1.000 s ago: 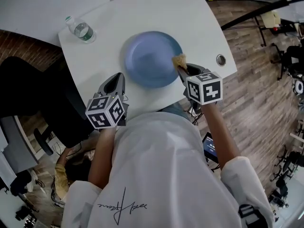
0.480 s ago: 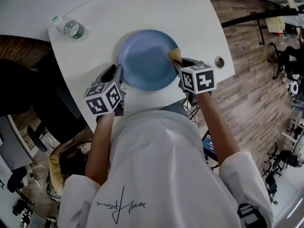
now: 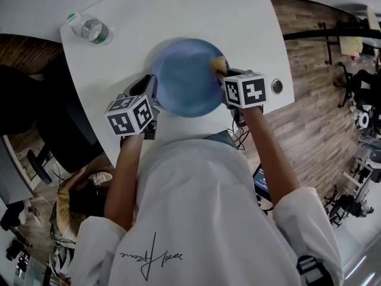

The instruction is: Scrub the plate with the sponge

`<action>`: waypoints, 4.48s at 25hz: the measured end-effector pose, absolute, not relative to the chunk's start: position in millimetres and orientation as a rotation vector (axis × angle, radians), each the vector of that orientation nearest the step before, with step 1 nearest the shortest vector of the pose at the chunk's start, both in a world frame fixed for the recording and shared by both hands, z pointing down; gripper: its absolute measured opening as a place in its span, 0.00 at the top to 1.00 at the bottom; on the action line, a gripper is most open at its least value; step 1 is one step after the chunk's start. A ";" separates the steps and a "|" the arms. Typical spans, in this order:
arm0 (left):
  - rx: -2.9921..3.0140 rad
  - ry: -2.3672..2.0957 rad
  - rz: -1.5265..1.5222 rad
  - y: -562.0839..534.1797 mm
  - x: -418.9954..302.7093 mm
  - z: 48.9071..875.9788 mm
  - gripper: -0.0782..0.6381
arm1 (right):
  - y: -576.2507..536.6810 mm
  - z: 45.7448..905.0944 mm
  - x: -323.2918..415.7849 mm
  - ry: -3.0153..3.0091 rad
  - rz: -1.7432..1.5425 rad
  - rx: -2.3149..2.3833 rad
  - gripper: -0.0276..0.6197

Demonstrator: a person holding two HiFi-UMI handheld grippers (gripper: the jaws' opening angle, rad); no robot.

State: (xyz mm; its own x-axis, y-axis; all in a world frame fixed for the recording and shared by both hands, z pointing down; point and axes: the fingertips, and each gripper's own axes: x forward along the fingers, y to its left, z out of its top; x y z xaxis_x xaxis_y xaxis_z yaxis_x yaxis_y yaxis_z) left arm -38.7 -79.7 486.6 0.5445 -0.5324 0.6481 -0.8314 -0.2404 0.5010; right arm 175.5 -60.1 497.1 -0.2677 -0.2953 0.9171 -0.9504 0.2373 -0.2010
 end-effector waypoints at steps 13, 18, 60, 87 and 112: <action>1.917 -1.064 0.390 -82.9 -34.3 486.8 0.86 | -95.7 507.2 163.7 -1.661 1.002 1.156 0.89; 1.924 -1.048 0.389 -83.2 -34.5 487.5 0.86 | -102.4 508.7 157.2 -1.658 0.984 1.143 0.89; 1.889 -1.021 0.324 -85.2 -36.1 487.7 0.86 | -129.6 508.3 75.7 -1.784 0.971 0.958 0.89; 1.832 -1.020 0.278 -86.6 -38.2 488.9 0.86 | -106.2 508.5 30.5 -1.884 0.907 0.818 0.89; 1.824 -1.022 0.247 -86.5 -38.4 490.4 0.86 | -35.6 510.7 8.2 -1.936 1.091 0.621 0.89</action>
